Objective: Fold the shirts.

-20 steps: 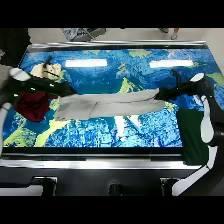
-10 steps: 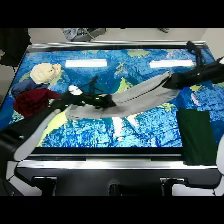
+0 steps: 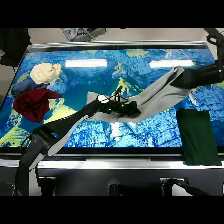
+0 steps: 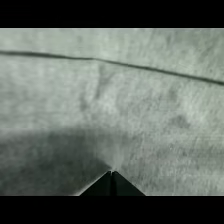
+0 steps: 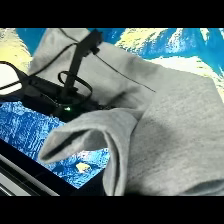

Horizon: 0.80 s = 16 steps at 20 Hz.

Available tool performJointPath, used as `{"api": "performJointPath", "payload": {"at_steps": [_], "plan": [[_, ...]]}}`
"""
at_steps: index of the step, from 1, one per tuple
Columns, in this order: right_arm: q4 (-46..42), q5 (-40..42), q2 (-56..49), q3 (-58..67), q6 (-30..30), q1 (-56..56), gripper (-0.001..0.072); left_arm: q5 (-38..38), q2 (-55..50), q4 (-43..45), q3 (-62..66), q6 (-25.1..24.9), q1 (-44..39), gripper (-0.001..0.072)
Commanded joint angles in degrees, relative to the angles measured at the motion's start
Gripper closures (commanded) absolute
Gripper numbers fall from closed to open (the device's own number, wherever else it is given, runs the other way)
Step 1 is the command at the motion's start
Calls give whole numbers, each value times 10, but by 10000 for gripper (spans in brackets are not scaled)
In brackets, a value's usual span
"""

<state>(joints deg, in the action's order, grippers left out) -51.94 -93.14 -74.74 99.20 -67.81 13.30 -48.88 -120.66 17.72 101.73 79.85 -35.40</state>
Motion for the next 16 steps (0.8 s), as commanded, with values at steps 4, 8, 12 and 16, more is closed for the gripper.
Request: {"api": "performJointPath", "payload": {"at_steps": [4,8,12,16], "plan": [[5,72,-20,0,-6,-67,667,-146,71,110,23,-78,92,683],[50,165,-87,0,-11,-198,667,-210,195,201,23,-74,207,682],[117,272,-186,0,-17,-297,666,-223,301,209,23,-75,325,681],[196,330,-297,0,-17,-351,665,-235,375,209,23,-75,402,681]]}}
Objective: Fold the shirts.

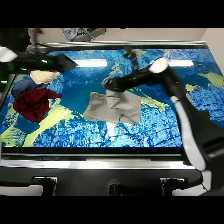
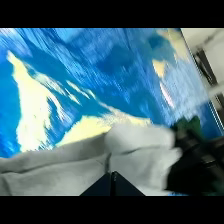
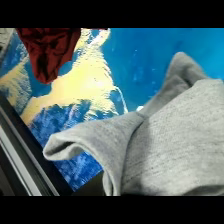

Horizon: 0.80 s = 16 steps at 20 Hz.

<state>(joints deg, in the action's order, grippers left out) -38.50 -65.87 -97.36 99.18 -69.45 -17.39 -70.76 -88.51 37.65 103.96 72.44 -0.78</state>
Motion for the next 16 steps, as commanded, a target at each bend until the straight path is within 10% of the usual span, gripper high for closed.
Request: {"api": "performJointPath", "payload": {"at_steps": [1,3,4,5,13,16], "plan": [[74,63,-93,0,-1,-53,663,-24,66,10,0,-1,65,681],[103,79,-126,0,-1,-69,411,-39,80,10,0,-1,71,681],[124,86,-136,0,7,-69,83,-45,83,10,0,-5,71,680],[129,82,-136,1,27,-65,13,-48,84,10,0,-5,71,680],[-277,-156,-29,1,-50,146,61,-48,83,40,0,-5,71,680],[-275,-172,-35,-53,-53,188,82,-48,82,40,0,-5,71,680]]}}
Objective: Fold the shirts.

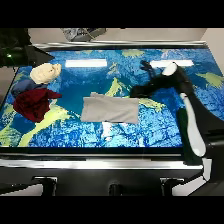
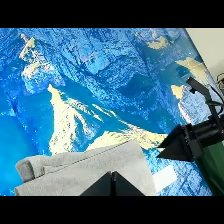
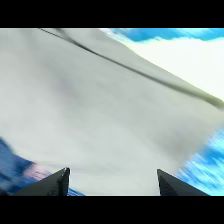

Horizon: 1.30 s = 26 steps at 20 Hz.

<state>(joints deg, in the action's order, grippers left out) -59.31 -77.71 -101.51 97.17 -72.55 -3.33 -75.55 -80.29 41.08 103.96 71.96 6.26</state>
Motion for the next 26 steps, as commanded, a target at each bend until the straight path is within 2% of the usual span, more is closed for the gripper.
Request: {"api": "performJointPath", "payload": {"at_steps": [1,3,6,7,9,10,11,12,14,17,19,21,26], "plan": [[-37,-34,0,-57,-8,48,81,1,0,6,-2,0,1,680],[-6,-3,-22,-98,3,41,80,1,0,6,-8,0,1,680],[146,29,-65,-112,71,41,79,0,0,6,-20,0,1,680],[169,42,-72,-112,72,37,80,1,0,6,-22,0,1,679],[160,46,-77,-112,59,25,120,1,-1,6,-23,0,1,679],[156,44,-80,-112,54,15,208,1,0,6,-23,0,1,679],[159,33,-79,-112,59,10,482,1,-1,6,-23,0,1,679],[170,23,-76,-112,71,9,672,1,-1,6,-23,0,1,679],[200,9,-54,-104,136,23,668,1,-1,6,-23,-1,1,679],[198,6,19,-80,138,80,668,1,-1,6,-23,-10,1,679],[181,-11,68,-57,116,148,668,1,-1,6,-23,-16,1,679],[181,-36,106,-48,67,223,668,1,-1,6,-23,-24,1,679],[166,-75,179,-48,43,370,668,1,-1,6,-23,-31,1,679]]}}
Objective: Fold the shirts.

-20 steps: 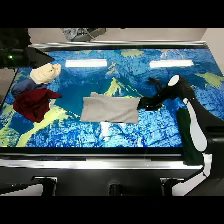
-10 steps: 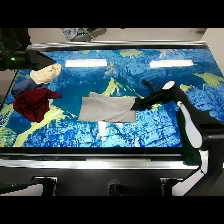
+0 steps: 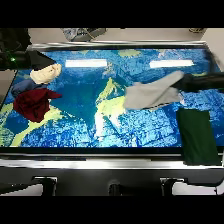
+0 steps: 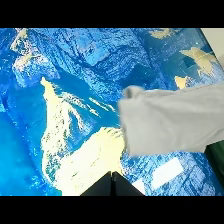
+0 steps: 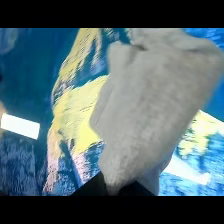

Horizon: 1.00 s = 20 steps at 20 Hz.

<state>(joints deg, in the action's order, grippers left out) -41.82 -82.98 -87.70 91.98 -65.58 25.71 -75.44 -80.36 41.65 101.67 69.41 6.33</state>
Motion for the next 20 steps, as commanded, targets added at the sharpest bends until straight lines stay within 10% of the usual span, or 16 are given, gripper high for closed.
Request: {"api": "performJointPath", "payload": {"at_steps": [1,15,20], "plan": [[-8,-22,51,4,-35,104,668,0,0,0,0,-5,0,679],[-21,-78,121,41,-80,305,667,0,0,0,0,-5,0,679],[-231,-232,132,20,-83,308,666,-1,0,0,0,-11,0,678]]}}
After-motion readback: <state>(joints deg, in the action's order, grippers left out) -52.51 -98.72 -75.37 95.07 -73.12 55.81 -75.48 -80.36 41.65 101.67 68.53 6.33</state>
